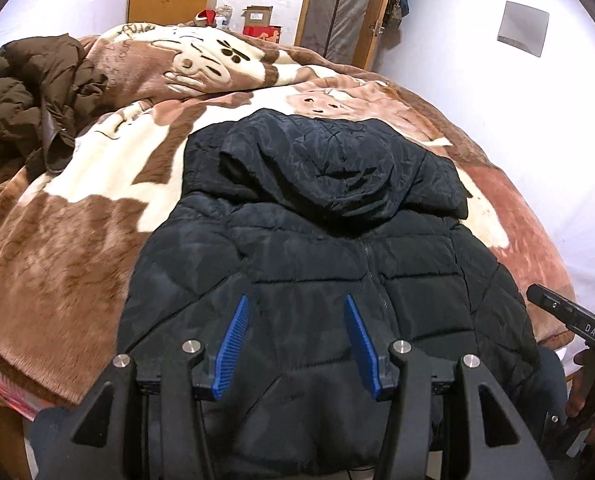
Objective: Fold large clothes
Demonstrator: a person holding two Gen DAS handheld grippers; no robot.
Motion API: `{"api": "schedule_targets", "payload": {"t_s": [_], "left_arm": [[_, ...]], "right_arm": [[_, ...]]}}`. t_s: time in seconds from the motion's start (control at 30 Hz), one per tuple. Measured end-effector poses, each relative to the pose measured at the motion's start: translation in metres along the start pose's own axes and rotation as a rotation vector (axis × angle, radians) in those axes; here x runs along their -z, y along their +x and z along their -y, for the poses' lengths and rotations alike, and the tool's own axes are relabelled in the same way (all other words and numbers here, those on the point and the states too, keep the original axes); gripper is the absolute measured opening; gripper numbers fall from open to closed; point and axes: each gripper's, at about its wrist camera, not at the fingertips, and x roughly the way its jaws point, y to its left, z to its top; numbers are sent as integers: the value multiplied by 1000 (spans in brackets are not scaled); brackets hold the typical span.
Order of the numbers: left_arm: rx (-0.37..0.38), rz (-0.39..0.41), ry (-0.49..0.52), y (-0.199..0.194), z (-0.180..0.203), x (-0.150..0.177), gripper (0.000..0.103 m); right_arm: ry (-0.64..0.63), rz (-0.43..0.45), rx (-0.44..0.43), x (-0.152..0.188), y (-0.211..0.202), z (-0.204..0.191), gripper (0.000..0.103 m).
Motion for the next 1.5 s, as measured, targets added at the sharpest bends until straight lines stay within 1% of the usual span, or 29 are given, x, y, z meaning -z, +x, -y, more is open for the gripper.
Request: {"api": "schedule_targets", "payload": {"t_s": [0.17,0.27,0.43,0.7,0.83,0.9,1.0,1.07,1.13,1.2,1.33,1.43,1.5], "left_arm": [[-17,6,18,-10,-4,9,53],[-25,0,5,-9,-6,13,53],[-61,-7,-5,-3,-19,14,53],[-147,-36,-25,17,-54,16,53],[-169,-61,-54,30,-75,18,54],[-179,-83,-70,38,-85,19,55],[-175,-105,-91,48,-96,22,57],[-163,-119,-104,53,-100,25,59],[-178,-130,-104,56,-103,28,63],[-168,-137,-118,55,-106,32,64],[-135,-162,-172,56,-118,43,67],[-101,-183,-214,57,-122,50,68],[-74,-191,-212,57,-117,53,68]], "right_arm": [[19,4,6,10,-6,6,41],[31,4,20,11,-8,16,41],[76,-10,53,12,-3,36,46],[137,-57,110,19,12,70,47],[167,-64,140,18,15,87,49],[181,-73,159,17,18,96,52],[211,-81,167,15,22,109,53],[239,-109,150,17,28,116,53],[264,-145,114,20,34,119,53],[267,-171,93,23,39,118,53],[301,-214,43,32,48,114,54],[323,-251,13,37,52,112,54],[312,-270,7,40,52,107,54]]}}
